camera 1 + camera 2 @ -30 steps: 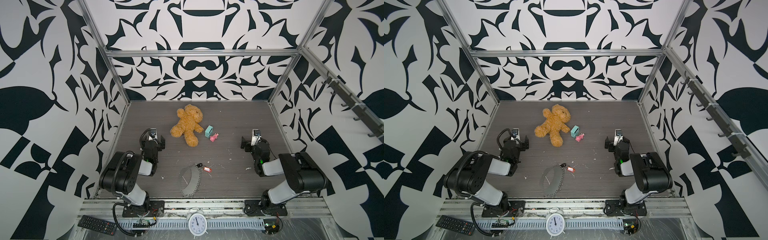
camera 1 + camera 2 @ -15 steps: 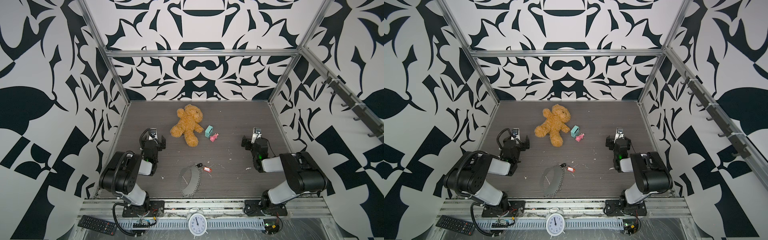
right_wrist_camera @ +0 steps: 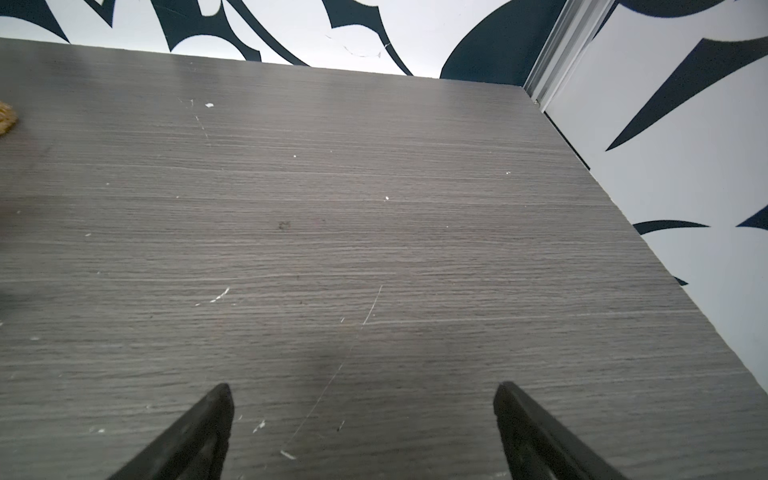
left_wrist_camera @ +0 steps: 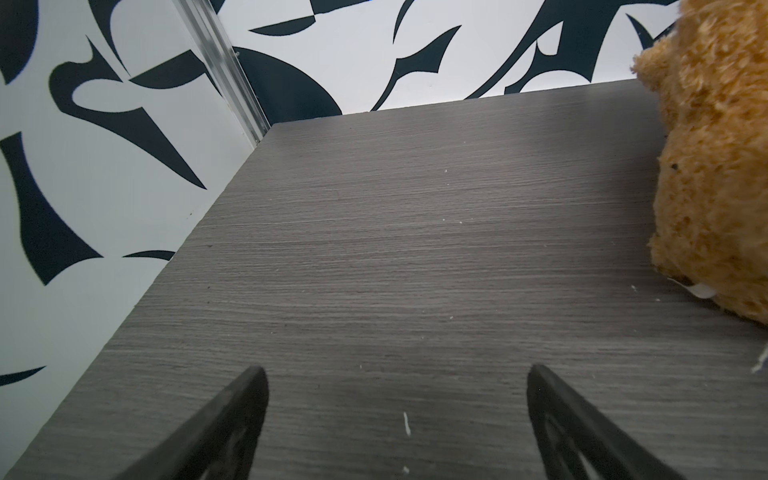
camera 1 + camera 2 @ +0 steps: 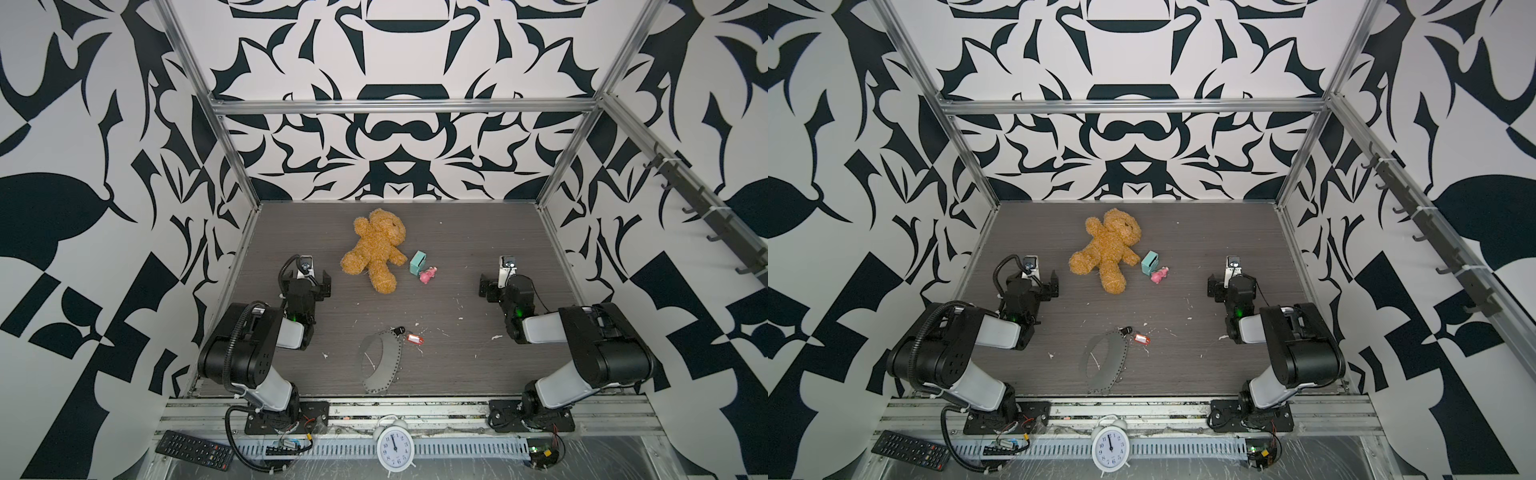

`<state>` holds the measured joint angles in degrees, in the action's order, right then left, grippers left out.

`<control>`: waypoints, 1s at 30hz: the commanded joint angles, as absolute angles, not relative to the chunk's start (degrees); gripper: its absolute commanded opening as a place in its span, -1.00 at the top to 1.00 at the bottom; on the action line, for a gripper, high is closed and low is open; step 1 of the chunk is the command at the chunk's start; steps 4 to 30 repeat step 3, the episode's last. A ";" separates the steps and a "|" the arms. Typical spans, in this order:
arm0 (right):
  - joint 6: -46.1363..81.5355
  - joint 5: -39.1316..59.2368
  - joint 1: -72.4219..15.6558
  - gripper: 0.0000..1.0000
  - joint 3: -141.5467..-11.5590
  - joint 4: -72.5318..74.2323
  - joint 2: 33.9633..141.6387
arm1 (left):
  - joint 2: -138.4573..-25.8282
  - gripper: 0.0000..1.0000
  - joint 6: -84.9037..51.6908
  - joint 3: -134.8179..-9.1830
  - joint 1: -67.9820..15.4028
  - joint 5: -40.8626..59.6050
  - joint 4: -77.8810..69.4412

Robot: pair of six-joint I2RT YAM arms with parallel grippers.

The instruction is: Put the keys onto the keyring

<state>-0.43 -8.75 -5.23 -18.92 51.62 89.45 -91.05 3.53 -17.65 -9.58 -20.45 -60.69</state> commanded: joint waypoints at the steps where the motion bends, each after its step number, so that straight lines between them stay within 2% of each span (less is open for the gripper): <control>1: -0.92 -8.45 -5.37 -0.99 -20.30 52.52 89.10 | -90.83 -0.99 1.70 -18.75 -8.61 -18.57 -60.20; 30: -0.90 -8.44 -5.36 -0.99 -20.30 52.55 89.12 | -90.49 -0.99 0.96 -19.50 -7.77 -17.59 -58.08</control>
